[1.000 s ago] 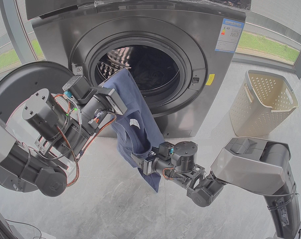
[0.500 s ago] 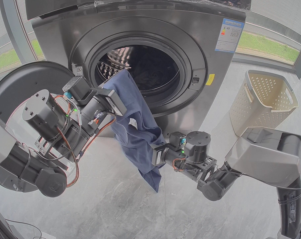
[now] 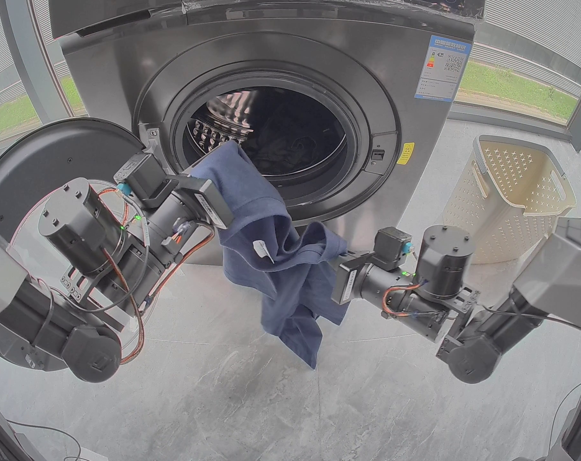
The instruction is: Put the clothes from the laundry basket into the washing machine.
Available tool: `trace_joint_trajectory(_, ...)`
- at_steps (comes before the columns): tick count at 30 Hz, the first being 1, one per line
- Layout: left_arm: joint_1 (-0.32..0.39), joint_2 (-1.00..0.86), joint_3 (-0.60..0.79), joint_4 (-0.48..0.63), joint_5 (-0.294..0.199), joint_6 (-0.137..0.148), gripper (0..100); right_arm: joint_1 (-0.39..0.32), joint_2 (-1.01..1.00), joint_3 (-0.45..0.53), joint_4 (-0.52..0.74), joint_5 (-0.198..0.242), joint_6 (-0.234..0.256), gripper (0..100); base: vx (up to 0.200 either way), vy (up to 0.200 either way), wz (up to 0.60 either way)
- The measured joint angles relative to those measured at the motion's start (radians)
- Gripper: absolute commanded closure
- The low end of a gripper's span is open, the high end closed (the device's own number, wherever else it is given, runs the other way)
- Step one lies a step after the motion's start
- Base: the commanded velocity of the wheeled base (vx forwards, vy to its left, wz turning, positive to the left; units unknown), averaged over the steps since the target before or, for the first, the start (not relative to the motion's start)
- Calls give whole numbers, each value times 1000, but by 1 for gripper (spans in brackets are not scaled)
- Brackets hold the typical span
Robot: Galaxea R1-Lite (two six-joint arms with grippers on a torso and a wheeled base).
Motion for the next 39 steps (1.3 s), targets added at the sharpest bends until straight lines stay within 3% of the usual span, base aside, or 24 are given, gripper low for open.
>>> trace_joint_trajectory(12,12,-69,100,4,-10,1,100,-63,-276,129,-23,21,6,100,0,0,0)
trace_joint_trajectory(27,10,-131,105,-1,-1,0,100,-75,-369,16,-66,-40,-11,100,0,0,0)
trace_joint_trajectory(39,6,-169,43,5,6,0,100,-71,-405,-2,-66,-48,-12,100,0,0,0)
